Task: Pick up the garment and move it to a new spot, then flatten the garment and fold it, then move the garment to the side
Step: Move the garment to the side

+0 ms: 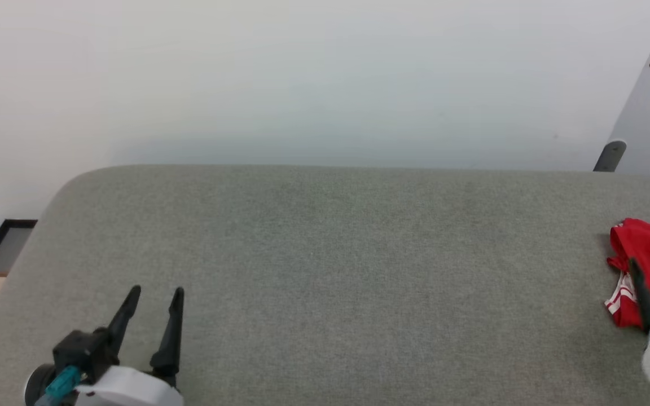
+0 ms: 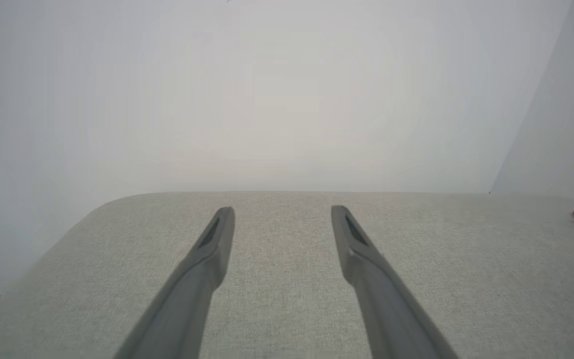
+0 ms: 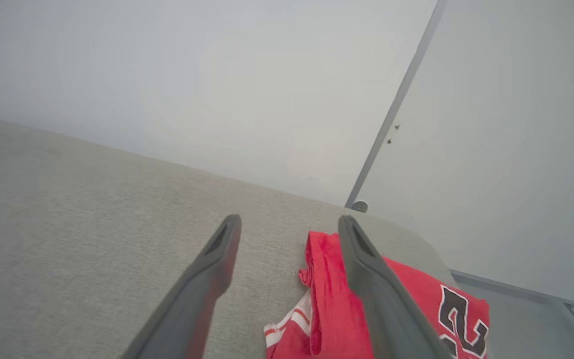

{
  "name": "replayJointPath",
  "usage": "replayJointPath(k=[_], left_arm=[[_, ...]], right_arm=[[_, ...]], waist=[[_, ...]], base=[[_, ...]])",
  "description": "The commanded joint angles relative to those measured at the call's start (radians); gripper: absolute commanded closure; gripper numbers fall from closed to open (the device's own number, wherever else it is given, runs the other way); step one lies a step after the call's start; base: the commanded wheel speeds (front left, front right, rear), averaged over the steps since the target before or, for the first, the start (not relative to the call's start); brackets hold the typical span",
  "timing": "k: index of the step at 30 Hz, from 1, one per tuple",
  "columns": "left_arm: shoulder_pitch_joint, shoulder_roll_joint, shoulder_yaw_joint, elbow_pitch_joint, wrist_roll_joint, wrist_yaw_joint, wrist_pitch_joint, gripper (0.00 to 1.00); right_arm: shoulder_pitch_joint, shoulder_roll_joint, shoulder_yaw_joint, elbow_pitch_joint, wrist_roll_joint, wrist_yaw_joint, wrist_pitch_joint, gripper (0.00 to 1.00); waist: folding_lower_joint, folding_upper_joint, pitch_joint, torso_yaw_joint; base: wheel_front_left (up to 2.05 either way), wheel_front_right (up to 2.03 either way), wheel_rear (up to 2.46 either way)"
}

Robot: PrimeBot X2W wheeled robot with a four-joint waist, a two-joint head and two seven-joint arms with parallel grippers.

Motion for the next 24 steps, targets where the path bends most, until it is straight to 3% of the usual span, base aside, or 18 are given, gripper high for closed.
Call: replayJointPath(k=[1, 11, 24], left_arm=[[0.016, 0.004, 0.007, -0.001, -0.003, 0.003, 0.001, 0.00], [0.081, 0.015, 0.050, -0.005, -0.007, 0.012, 0.000, 0.00], [0.127, 0.020, 0.073, 0.017, -0.014, -0.011, 0.000, 0.00]], right_arm=[[0.026, 0.018, -0.020, -0.021, -0.014, -0.001, -0.004, 0.00], [0.209, 0.182, -0.145, -0.220, -0.125, -0.001, -0.004, 0.00], [0.353, 0.297, -0.177, -0.384, -0.176, -0.001, -0.004, 0.00]], waist=[[0.0000, 0.0000, -0.010, 0.007], [0.0000, 0.0000, -0.035, 0.011], [0.0000, 0.0000, -0.053, 0.003]], base=[[0.00, 0.00, 0.00], [0.00, 0.00, 0.00], [0.00, 0.00, 0.00]])
